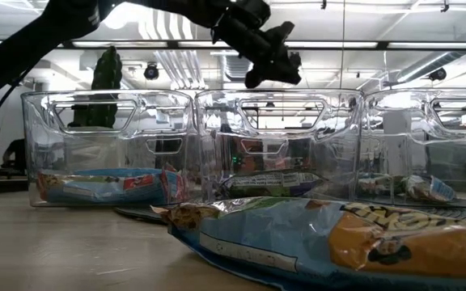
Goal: Pick and place Granola Bars by type
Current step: Put the yellow granola bar into the right transparent bin
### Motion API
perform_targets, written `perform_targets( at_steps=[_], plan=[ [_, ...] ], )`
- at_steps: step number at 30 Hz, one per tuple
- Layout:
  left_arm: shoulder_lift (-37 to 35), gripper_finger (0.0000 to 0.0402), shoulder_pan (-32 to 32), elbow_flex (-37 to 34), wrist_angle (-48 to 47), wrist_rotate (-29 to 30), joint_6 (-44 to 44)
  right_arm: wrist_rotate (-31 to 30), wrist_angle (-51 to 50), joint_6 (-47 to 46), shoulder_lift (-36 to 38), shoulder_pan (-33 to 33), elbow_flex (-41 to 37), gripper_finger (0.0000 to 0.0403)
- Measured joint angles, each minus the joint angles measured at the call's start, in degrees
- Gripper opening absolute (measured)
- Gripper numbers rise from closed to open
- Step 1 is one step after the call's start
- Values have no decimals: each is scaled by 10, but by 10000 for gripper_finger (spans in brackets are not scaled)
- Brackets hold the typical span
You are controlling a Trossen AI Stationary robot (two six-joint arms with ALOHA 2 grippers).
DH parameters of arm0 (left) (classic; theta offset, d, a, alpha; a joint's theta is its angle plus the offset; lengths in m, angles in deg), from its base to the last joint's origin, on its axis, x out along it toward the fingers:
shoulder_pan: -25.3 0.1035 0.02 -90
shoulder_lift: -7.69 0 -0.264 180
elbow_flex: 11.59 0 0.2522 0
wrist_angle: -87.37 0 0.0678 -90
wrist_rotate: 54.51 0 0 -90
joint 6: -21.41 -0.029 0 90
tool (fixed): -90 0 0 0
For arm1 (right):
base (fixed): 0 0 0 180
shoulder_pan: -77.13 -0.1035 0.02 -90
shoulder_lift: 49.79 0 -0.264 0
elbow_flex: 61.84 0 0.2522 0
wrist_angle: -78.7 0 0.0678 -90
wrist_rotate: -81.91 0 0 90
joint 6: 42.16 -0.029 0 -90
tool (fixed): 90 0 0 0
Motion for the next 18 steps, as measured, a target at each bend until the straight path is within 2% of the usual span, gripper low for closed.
perform_targets(
  at_steps=[6, 12, 18],
  plan=[
    [0, 25, 7, 0, -11, 6, -3, 0, 0, 0, -4, 0, 0, 8],
    [-7, 1, 10, 0, -15, -59, -4, -22, 0, 0, -9, 0, -2, 8],
    [-64, 0, 6, 0, -32, -69, -41, -63, 0, -15, -21, 0, -3, 8]
  ],
)
